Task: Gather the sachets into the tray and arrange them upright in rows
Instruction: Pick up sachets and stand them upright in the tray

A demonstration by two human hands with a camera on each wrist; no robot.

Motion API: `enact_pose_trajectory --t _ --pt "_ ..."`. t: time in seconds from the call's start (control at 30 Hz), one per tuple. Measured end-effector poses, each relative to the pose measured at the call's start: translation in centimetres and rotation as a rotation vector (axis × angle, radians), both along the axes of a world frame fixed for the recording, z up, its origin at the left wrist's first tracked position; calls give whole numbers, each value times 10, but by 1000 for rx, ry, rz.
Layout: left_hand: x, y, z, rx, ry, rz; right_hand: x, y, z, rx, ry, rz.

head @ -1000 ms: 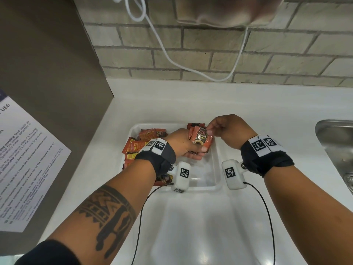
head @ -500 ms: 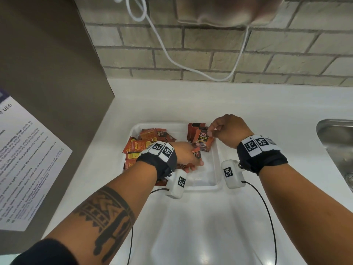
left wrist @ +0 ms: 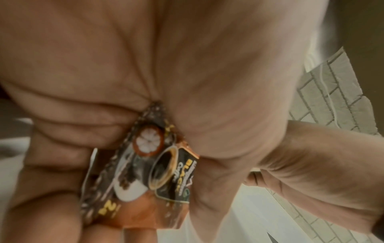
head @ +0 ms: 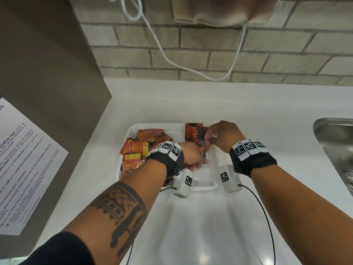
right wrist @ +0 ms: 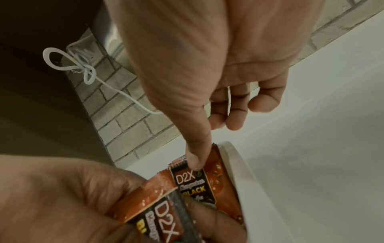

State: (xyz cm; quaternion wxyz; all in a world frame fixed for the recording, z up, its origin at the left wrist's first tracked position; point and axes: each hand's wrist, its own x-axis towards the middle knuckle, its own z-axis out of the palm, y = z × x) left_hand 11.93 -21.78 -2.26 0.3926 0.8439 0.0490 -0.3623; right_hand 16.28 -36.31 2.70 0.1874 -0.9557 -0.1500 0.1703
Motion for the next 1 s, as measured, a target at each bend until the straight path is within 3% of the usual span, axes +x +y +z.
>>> enact_pose_trajectory --t 1.0 --pt "-3 6 5 -52 1 48 -1 -6 3 138 -55 -34"
